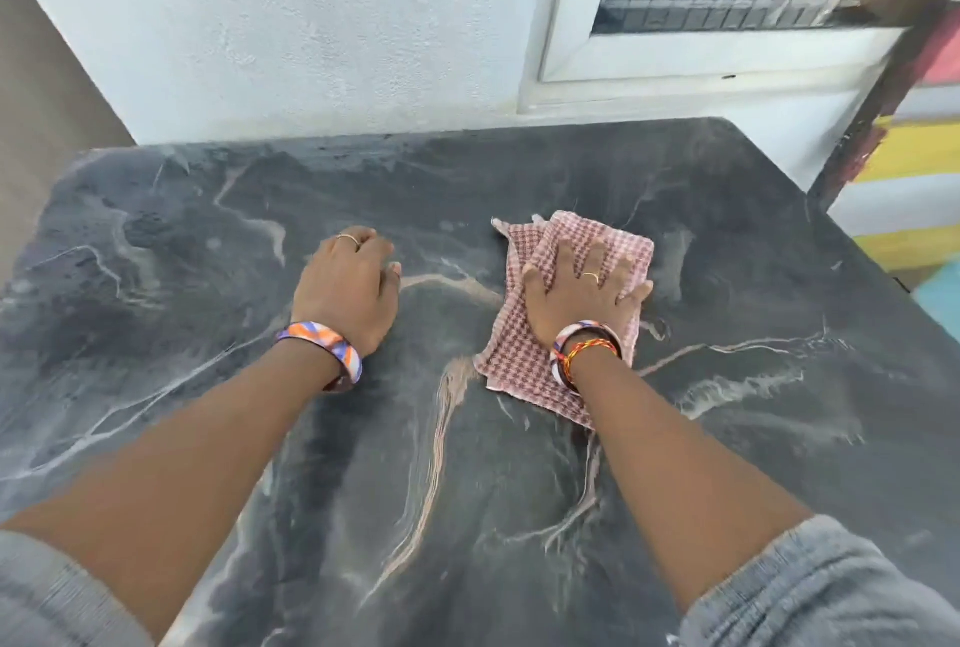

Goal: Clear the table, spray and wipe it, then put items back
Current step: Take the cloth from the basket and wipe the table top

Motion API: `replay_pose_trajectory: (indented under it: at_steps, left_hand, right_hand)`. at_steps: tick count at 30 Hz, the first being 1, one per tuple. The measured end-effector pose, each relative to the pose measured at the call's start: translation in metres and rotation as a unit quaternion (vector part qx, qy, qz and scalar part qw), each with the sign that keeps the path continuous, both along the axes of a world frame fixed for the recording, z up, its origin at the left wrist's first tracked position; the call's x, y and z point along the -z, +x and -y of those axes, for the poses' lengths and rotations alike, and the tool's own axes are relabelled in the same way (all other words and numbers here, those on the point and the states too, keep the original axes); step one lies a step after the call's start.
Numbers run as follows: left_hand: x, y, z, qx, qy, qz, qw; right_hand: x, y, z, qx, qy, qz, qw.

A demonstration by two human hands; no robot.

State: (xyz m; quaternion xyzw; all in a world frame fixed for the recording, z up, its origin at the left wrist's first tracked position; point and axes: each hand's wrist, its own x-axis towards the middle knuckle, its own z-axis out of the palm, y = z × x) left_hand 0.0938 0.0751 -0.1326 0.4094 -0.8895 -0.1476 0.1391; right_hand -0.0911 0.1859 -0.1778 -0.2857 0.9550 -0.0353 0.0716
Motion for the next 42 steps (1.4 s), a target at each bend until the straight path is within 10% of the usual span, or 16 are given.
replay_pose_trajectory:
  at_steps: [15, 35, 42]
  left_hand:
    - [0.010, -0.080, 0.139, -0.092, -0.015, 0.038, 0.995]
    - [0.017, 0.088, 0.223, -0.318, -0.046, 0.045, 0.946]
    - [0.021, 0.147, 0.231, -0.436, 0.061, 0.062, 0.896]
  right_hand:
    - [-0.002, -0.143, 0.193, -0.044, -0.022, -0.003, 0.999]
    - [-0.006, 0.055, 0.290, -0.132, -0.031, -0.003, 0.991]
    - [-0.005, 0.163, 0.321, -0.303, -0.070, 0.019, 0.950]
